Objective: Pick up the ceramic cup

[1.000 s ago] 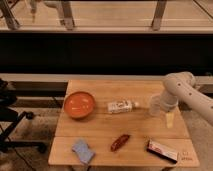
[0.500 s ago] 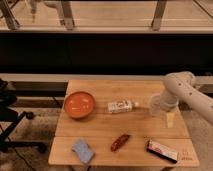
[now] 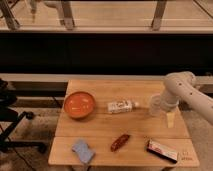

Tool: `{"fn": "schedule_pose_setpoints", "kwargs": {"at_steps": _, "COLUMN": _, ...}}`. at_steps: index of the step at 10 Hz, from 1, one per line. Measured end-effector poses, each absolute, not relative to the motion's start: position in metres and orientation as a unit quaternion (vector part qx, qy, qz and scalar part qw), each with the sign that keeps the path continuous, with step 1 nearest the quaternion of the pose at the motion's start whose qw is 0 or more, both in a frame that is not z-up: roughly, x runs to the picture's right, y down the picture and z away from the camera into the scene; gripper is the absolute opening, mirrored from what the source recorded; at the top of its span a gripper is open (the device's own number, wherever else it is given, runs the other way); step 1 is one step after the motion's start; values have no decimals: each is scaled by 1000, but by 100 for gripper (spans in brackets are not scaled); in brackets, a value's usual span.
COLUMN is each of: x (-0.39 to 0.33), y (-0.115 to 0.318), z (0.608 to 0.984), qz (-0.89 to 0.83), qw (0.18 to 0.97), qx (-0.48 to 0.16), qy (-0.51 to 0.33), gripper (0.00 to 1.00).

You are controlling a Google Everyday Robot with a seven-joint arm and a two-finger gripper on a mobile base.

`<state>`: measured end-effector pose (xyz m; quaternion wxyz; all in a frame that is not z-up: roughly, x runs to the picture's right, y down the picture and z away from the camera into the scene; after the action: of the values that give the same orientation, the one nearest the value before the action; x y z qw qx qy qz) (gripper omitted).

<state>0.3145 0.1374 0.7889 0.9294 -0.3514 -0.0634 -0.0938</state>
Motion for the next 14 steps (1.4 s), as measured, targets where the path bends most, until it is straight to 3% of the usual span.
{"fn": "schedule_pose_setpoints", "kwargs": {"at_steps": 14, "x": 313, "y": 137, "z": 791, "qz": -115, "qw": 927, "qx": -349, "qy": -74, "gripper": 100}}
